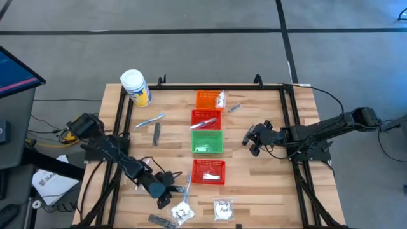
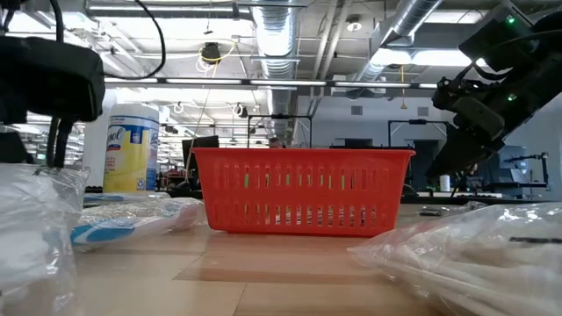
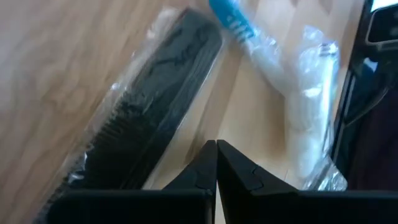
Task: Pick & Place Travel size toiletries
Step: Adjust the black comb
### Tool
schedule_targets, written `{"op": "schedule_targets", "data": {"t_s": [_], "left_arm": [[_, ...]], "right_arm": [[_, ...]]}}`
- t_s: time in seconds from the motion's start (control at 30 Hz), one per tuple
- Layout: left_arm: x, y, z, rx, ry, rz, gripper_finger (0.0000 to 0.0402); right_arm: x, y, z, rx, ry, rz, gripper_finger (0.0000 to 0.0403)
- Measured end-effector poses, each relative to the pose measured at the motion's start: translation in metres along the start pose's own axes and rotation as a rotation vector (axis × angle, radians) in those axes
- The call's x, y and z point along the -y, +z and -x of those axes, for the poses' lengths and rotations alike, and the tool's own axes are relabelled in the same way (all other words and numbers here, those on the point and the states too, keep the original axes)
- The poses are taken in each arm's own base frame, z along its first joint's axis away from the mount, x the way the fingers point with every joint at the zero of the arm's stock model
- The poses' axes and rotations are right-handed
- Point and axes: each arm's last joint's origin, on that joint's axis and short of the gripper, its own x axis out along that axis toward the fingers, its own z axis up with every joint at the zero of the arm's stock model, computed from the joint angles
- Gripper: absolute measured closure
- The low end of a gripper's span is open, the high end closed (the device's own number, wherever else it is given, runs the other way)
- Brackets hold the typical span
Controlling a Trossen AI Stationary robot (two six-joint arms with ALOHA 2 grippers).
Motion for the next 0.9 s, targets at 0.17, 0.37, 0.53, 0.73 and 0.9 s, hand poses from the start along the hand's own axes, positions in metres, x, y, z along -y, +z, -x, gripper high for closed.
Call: {"op": "schedule_targets", "data": {"t_s": [0.17, 0.37, 0.53, 0.73, 0.9], "left_arm": [[-0.007, 0.011, 0.003, 0.069, 0.068, -0.014, 0.0402], [-0.015, 0.022, 0.013, 0.140, 0.162, -0.026, 0.0402], [-0.019, 0.022, 0.026, 0.140, 0.225, -0.001, 0.0402], [-0.005, 0.019, 0.037, 0.157, 0.119, -0.011, 0.0402], [0.002, 0.010, 0.037, 0.113, 0.065, -0.003, 0.0402]], "right_arm": [[0.000, 0.000, 0.000, 0.000, 0.001, 0.000, 0.0402], [0.000, 0.000, 0.000, -0.002, 0.002, 0.000, 0.0402], [0.000, 0.000, 0.000, -0.004, 0.001, 0.002, 0.0402], [0.000, 0.000, 0.000, -0.004, 0.001, 0.002, 0.0402], [0.000, 0.000, 0.000, -0.004, 0.001, 0.001, 0.0402]]}}
